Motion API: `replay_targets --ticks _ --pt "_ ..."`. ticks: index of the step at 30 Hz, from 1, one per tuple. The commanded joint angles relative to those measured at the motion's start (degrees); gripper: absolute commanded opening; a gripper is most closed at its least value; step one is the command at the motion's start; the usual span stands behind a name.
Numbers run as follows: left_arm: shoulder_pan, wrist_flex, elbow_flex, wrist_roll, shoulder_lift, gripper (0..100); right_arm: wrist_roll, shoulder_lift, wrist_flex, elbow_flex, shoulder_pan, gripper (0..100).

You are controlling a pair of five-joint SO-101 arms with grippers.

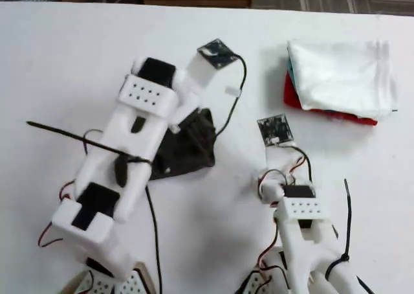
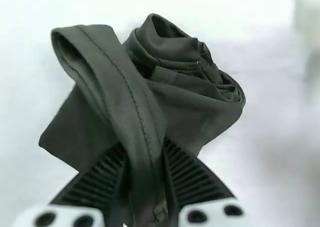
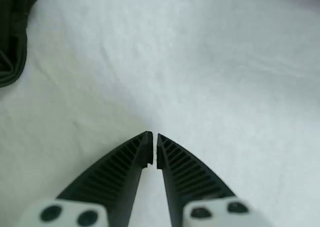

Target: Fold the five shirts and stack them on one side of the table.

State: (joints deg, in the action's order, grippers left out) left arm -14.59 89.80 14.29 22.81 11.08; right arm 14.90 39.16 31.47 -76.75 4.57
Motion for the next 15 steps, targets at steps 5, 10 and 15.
replay_targets --ticks 5,10,15 --pt "-0.70 1.05 4.35 -2.90 3.08 17 -0.35 1.80 -1.01 0.35 -0.31 2.1" --pt "0.62 7.21 17.01 -4.84 2.81 27 -0.35 1.80 -1.01 0.35 -0.31 2.1" --pt "6.42 12.48 24.40 -4.75 3.16 23 -0.35 1.80 -1.01 0.35 -0.31 2.1"
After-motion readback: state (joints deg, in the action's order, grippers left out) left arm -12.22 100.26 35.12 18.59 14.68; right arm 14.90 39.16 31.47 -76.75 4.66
